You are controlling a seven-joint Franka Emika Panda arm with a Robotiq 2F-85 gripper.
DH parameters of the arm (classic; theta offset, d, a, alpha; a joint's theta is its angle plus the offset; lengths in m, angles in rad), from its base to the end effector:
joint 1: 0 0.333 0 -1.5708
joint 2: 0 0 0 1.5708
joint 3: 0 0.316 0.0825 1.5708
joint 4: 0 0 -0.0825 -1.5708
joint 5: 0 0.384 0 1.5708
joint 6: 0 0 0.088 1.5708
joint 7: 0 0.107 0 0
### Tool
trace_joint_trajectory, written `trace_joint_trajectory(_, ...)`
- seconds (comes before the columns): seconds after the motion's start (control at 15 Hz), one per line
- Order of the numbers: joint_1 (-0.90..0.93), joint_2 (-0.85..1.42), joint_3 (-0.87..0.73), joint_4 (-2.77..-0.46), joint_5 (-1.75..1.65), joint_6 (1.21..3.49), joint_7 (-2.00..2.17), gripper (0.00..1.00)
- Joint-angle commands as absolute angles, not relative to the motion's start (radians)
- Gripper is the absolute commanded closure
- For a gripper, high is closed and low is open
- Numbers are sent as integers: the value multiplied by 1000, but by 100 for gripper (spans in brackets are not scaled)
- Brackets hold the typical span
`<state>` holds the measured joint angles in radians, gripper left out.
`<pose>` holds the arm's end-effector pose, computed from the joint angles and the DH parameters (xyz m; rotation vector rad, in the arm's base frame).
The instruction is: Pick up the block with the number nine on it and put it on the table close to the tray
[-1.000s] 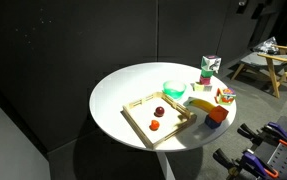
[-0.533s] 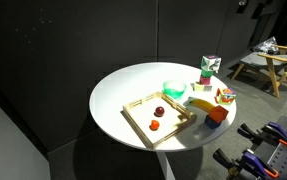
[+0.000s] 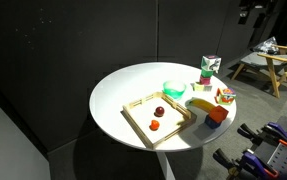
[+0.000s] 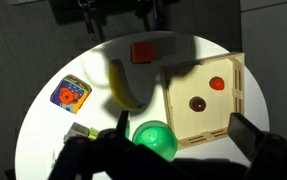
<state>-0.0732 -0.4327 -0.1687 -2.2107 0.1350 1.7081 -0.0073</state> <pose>0.4056 -0.0957 0.5423 -2.9086 0.3511 0.0762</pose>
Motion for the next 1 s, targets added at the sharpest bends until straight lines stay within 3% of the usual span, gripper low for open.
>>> trace_joint_trajectory(0.0,-113,-432,-159,-2246,86,1739,-16,0)
trace_joint_trajectory(0.93,-211,-355,-172,-2449,0,2106,70,0)
